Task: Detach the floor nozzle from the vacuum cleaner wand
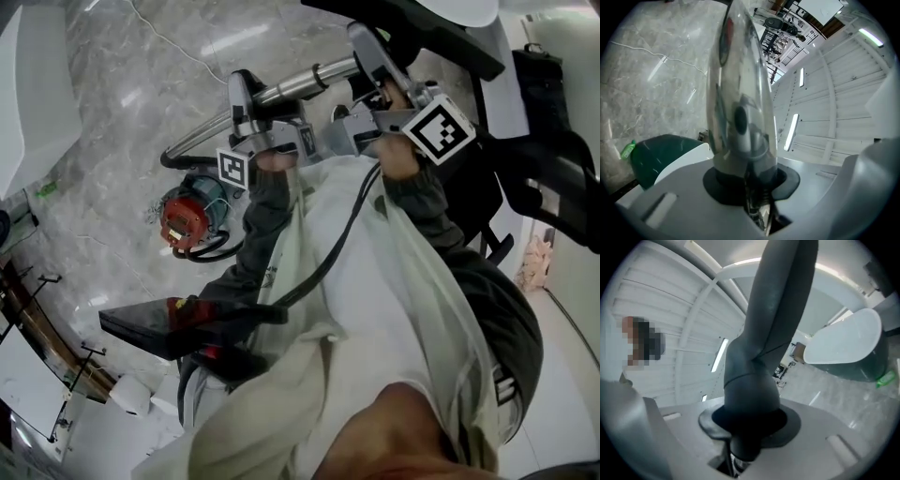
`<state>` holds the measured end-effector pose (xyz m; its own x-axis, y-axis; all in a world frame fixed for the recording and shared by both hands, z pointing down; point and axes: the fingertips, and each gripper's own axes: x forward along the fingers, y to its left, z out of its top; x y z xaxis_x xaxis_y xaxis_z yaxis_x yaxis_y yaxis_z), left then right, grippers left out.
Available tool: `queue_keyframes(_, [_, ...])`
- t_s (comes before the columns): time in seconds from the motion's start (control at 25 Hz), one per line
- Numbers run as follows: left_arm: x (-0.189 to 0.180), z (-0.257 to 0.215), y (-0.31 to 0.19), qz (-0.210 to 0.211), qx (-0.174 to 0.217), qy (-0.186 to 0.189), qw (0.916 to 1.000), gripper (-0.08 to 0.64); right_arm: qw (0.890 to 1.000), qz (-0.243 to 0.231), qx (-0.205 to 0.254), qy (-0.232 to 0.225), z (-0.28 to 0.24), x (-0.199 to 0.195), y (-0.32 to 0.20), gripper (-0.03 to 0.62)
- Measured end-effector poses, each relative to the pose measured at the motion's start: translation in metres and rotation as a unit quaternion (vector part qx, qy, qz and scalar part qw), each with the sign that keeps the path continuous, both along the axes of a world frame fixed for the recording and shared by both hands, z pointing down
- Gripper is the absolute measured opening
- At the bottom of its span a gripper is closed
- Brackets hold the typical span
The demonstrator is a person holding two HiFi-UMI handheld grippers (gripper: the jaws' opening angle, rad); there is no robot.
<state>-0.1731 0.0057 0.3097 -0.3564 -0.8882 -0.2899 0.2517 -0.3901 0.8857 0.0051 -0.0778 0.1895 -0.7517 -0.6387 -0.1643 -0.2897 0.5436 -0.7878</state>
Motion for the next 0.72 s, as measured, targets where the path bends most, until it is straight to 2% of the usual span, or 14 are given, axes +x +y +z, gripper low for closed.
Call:
queue_keyframes(0.08, [-0.001,-0.002,0.003,0.001,0.002,0.0,1.0,0.076,1.0,-0.018,0.017,-0.008,-0.004,-0.003,0.003,0.12])
queue_keyframes(0.12, [-0.001,-0.004,0.004,0.003,0.004,0.004,1.0,0.074,0.997,-0.056,0.054,-0.013,-0.011,-0.006,0.01,0.12])
queue_keyframes(0.16, [0.0,-0.006,0.006,0.006,0.008,0.009,0.9999,0.073,0.988,-0.105,0.108,-0.02,-0.02,-0.009,0.02,0.12])
queue_keyframes(0.24, [0.006,-0.012,0.011,0.012,0.013,0.021,0.9996,0.071,0.954,-0.198,0.219,-0.045,-0.033,-0.005,0.043,0.118])
queue_keyframes(0.28, [0.009,-0.013,0.011,0.011,0.014,0.025,0.9995,0.071,0.938,-0.229,0.255,-0.058,-0.034,0.001,0.048,0.118])
queue_keyframes(0.32, [0.012,-0.014,0.011,0.008,0.013,0.028,0.9995,0.071,0.926,-0.251,0.274,-0.069,-0.033,0.006,0.049,0.118])
queue_keyframes(0.36, [0.013,-0.012,0.01,0.004,0.009,0.028,0.9996,0.071,0.921,-0.264,0.278,-0.076,-0.032,0.007,0.047,0.118])
queue_keyframes(0.4, [0.013,-0.008,0.009,-0.001,0.001,0.028,0.9996,0.071,0.923,-0.263,0.268,-0.078,-0.031,0.005,0.042,0.118])
queue_keyframes(0.44, [0.012,-0.003,0.008,-0.004,-0.008,0.028,0.9996,0.071,0.936,-0.245,0.244,-0.074,-0.03,0.001,0.037,0.118])
queue_keyframes(0.52, [0.005,0.006,0.008,-0.012,-0.022,0.031,0.9992,0.071,0.976,-0.153,0.148,-0.039,-0.02,-0.005,0.023,0.111])
queue_keyframes(0.56, [0.001,0.011,0.008,-0.019,-0.023,0.036,0.9989,0.066,0.991,-0.094,0.088,-0.018,-0.011,-0.004,0.017,0.11])
queue_keyframes(0.6, [-0.002,0.014,0.009,-0.028,-0.021,0.044,0.9984,0.066,0.998,-0.042,0.038,-0.003,-0.002,-0.001,0.014,0.11])
queue_keyframes(0.64, [-0.003,0.017,0.009,-0.035,-0.018,0.052,0.9979,0.062,1.0,-0.002,0.007,0.005,0.003,0.004,0.013,0.11])
queue_keyframes(0.72, [-0.001,0.015,0.007,-0.038,-0.005,0.06,0.9975,0.061,1.0,0.021,0.002,0.008,0.0,0.009,0.012,0.11])
